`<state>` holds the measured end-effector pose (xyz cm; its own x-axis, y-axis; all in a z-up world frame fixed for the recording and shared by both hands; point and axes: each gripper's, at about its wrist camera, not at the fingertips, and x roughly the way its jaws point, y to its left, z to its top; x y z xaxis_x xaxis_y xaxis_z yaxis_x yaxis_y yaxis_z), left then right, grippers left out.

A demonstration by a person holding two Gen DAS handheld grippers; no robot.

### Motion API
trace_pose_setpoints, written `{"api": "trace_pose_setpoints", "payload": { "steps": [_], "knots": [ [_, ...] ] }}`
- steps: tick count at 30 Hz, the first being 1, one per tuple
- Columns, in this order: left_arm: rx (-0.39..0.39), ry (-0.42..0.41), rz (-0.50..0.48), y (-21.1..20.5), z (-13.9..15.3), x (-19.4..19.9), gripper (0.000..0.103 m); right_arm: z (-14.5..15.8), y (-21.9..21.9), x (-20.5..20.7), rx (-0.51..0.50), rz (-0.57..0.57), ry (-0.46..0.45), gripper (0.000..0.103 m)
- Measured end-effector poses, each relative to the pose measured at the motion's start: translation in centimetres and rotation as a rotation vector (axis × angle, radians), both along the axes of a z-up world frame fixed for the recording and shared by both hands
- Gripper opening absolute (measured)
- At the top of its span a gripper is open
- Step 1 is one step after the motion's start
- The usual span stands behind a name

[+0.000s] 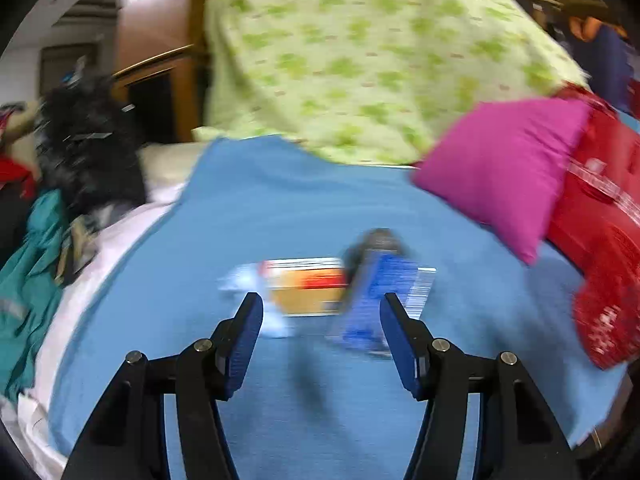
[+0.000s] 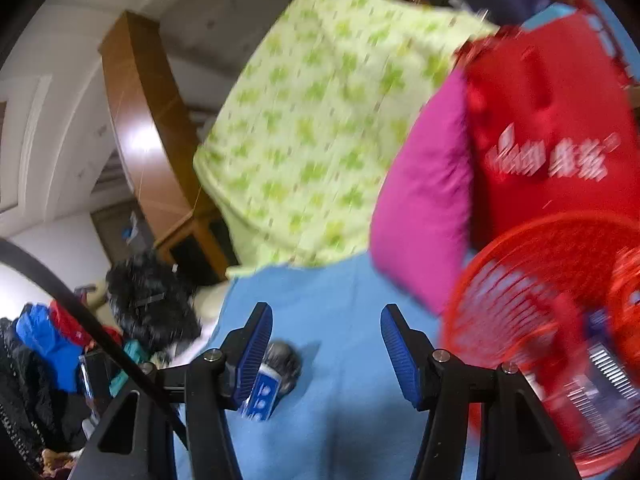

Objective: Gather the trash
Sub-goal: 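Move both open tools back over the blanket, then grasp the blue medicine box with the right tool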

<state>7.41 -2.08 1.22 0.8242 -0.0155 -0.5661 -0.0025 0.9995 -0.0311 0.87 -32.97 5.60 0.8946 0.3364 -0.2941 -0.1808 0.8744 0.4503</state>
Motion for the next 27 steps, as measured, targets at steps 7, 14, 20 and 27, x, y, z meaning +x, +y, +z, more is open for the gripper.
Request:
{"api": "trace_pose_setpoints", "payload": {
  "steps": [7, 14, 20, 27],
  "knots": [
    [-0.045, 0.074, 0.131, 5.7, -2.3, 1.8, 0.062, -3.7, 8.0, 5.1, -0.033, 0.144, 0.176, 0.062],
    [-0.07, 0.142, 0.141, 7.7, -3.7, 2.3, 0.062, -7.3, 14.2, 8.9, -0.034, 0.231, 0.318, 0.067],
    [-0.135, 0.176, 0.124, 8.6, -4.1, 1.8, 0.062, -10.5, 17.0, 11.7, 0.043, 0.216, 0.432, 0.073],
    [-0.154, 0.182, 0.124, 9.2, -4.0, 1.5, 0.062, -11.9, 19.7, 13.5, 0.015, 0.148, 0.456, 0.085]
  ]
}}
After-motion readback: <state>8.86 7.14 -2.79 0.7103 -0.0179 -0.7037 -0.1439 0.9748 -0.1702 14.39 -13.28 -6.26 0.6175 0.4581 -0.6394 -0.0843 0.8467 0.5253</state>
